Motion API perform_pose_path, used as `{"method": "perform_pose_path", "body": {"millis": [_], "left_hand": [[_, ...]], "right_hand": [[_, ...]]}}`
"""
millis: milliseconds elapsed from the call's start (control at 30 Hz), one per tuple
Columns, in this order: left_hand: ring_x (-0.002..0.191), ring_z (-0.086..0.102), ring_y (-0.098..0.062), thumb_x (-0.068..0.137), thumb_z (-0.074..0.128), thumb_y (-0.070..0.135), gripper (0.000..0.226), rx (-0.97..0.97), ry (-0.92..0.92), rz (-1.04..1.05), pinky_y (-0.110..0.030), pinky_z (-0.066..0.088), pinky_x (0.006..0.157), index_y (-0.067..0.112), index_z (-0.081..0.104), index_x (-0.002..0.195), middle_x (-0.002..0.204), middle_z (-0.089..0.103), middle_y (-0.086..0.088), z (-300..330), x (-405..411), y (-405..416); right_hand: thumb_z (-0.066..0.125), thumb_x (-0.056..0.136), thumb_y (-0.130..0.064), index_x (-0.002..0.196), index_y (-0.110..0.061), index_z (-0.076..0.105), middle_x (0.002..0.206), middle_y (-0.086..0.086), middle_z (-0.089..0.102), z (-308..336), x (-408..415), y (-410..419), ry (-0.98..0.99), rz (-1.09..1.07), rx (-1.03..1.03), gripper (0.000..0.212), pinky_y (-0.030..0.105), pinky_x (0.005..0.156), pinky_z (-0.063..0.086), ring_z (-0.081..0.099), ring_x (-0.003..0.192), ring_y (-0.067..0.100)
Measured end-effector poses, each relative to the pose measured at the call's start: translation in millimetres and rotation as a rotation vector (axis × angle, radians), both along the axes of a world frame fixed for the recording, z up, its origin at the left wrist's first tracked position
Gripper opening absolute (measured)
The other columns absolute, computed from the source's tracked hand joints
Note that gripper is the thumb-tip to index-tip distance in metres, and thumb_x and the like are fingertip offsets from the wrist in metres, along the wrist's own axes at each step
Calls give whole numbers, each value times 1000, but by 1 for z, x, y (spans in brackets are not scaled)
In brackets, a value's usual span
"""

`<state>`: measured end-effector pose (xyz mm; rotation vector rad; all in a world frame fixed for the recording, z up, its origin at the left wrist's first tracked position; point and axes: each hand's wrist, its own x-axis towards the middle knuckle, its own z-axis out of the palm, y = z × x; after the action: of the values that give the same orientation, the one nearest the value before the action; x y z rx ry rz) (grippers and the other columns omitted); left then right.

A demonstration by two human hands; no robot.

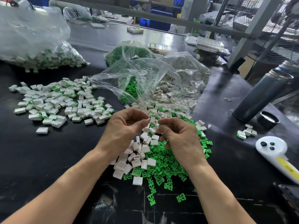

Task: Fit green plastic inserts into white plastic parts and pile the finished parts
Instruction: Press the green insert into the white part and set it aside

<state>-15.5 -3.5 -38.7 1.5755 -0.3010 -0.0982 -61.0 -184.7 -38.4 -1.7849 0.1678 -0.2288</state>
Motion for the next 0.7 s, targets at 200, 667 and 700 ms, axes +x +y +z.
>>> {"method": "perform_pose_path", "body": {"millis": [200, 667, 700], "left_hand": [[85, 76, -20, 86, 77, 5, 16, -109, 70, 6, -30, 63, 75, 14, 78, 100, 92, 78, -7, 0, 1, -1], [78, 77, -25, 73, 79, 15, 27, -331, 247, -86, -30, 63, 69, 6, 76, 98, 89, 77, -19, 2, -5, -13], [78, 77, -25, 73, 79, 15, 28, -319, 242, -85, -30, 63, 69, 5, 75, 99, 88, 77, -20, 2, -5, -13]], "right_hand": [[70, 97, -14, 97, -27, 68, 85, -2, 76, -1, 1, -1, -24, -41, 16, 14, 18, 53, 51, 70, 67, 5], [73, 92, -6, 93, -15, 78, 66, 9, 66, 4, 2, 7, -125, 7, 360, 10, 31, 50, 47, 56, 56, 21], [73, 92, -5, 91, -15, 79, 66, 9, 66, 4, 2, 8, -125, 10, 366, 12, 29, 49, 47, 57, 57, 20]]}}
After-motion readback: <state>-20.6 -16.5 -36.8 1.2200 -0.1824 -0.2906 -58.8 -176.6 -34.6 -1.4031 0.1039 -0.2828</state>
